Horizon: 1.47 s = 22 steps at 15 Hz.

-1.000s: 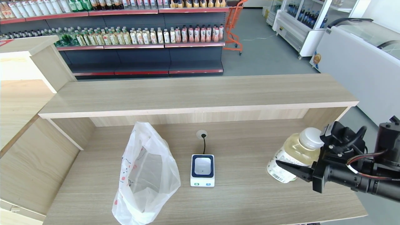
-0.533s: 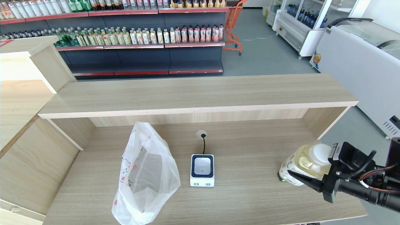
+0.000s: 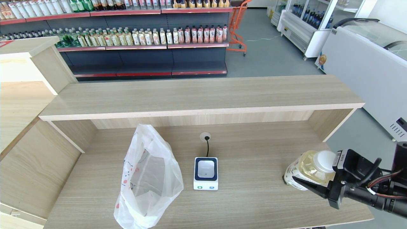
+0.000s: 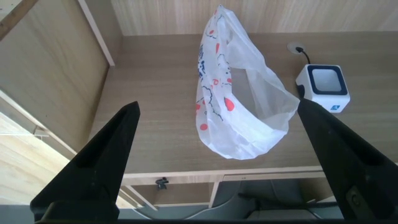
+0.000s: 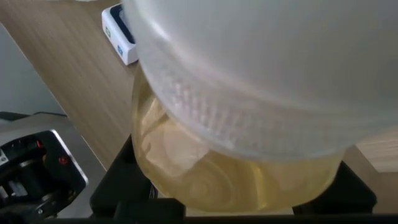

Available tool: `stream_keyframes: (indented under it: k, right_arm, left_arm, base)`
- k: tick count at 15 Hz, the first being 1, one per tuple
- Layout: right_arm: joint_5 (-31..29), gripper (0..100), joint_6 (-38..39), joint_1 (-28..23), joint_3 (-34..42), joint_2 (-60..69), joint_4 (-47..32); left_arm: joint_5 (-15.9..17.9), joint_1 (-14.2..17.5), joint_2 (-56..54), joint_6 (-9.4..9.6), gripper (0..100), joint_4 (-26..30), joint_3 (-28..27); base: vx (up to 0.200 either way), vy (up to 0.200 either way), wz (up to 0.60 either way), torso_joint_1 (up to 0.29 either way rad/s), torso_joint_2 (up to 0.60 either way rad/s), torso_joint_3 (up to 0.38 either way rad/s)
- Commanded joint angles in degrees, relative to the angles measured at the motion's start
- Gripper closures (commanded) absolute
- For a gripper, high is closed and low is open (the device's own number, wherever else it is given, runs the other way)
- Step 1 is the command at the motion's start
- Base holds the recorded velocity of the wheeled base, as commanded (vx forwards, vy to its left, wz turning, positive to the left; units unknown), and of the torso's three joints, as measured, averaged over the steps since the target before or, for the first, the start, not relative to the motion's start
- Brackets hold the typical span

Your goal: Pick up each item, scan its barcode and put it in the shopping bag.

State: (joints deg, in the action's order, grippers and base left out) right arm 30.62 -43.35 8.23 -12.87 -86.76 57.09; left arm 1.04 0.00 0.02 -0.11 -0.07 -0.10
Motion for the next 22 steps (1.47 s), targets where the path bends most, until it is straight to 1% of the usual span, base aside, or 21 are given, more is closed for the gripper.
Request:
stream_keyframes:
  k: [1, 2, 4, 9, 13, 16, 17, 18, 19, 20, 22]
  right_arm:
    - [1.02, 100, 0.28, 0.03, -1.37, -0.69, -0.14]
    - [1.28, 100, 0.55, 0.03, -1.72, -1.04, -0.14]
    - [1.37, 100, 2.39, 0.03, -1.01, -0.78, -0.14]
    - [2.25, 100, 3.71, 0.03, -0.75, -1.04, -0.14]
    - [2.95, 100, 4.68, 0.03, -0.75, -0.60, -0.05]
    - [2.86, 100, 6.44, 0.03, -0.57, -0.34, -0.14]
    - [2.86, 100, 8.11, 0.03, -0.31, -0.25, -0.14]
    - [2.86, 100, 9.16, 0.03, -0.05, -0.16, -0.14]
    - [2.60, 100, 12.32, 0.03, 0.30, -0.08, -0.22]
    - [2.25, 100, 13.91, -0.14, 0.57, -0.78, -0.22]
    - [2.16, 100, 14.87, -0.49, 0.22, -3.33, -0.05]
  left_arm:
    - [0.02, 0.00, -0.02, 0.02, 0, -0.01, 0.01]
    - [-0.07, 0.00, -0.02, 0.02, 0, -0.01, 0.01]
    - [0.02, 0.00, -0.02, -0.07, 0, -0.01, 0.01]
    - [-0.07, 0.00, -0.02, -0.07, 0, -0.01, 0.01]
    - [-0.07, 0.00, -0.02, -0.24, 0, -0.01, 0.01]
    - [-0.07, 0.00, -0.02, -0.15, 0, -0.01, 0.01]
    - [-0.07, 0.00, -0.02, -0.07, 0, 0.07, 0.01]
    - [-0.07, 0.00, -0.02, -0.07, 0, -0.01, 0.01]
    - [-0.07, 0.00, -0.02, -0.07, 0, -0.01, 0.01]
    - [-0.07, 0.00, -0.02, -0.07, 0, -0.01, 0.01]
    - [-0.07, 0.00, -0.02, -0.07, 0, -0.01, 0.01]
  base:
    - [-0.200, 0.000, 0.00, -0.002, 0.00, 0.002]
    - [-0.200, 0.000, 0.00, 0.002, 0.01, 0.002]
    - [0.000, 0.000, 0.00, 0.000, 0.00, 0.000]
    - [0.000, 0.000, 0.00, -0.010, 0.00, 0.001]
    - [0.000, 0.200, 0.00, 0.011, 0.00, 0.004]
    - [0.000, 0.200, 0.00, 0.004, 0.00, 0.007]
    - [0.000, 0.200, 0.00, 0.022, 0.02, -0.012]
    - [0.000, 0.000, 0.00, 0.000, 0.00, 0.000]
    - [0.000, 0.000, 0.00, 0.000, 0.00, 0.000]
    - [0.000, 0.000, 0.00, 0.000, 0.00, 0.000]
    - [0.000, 0.000, 0.00, 0.000, 0.00, 0.000]
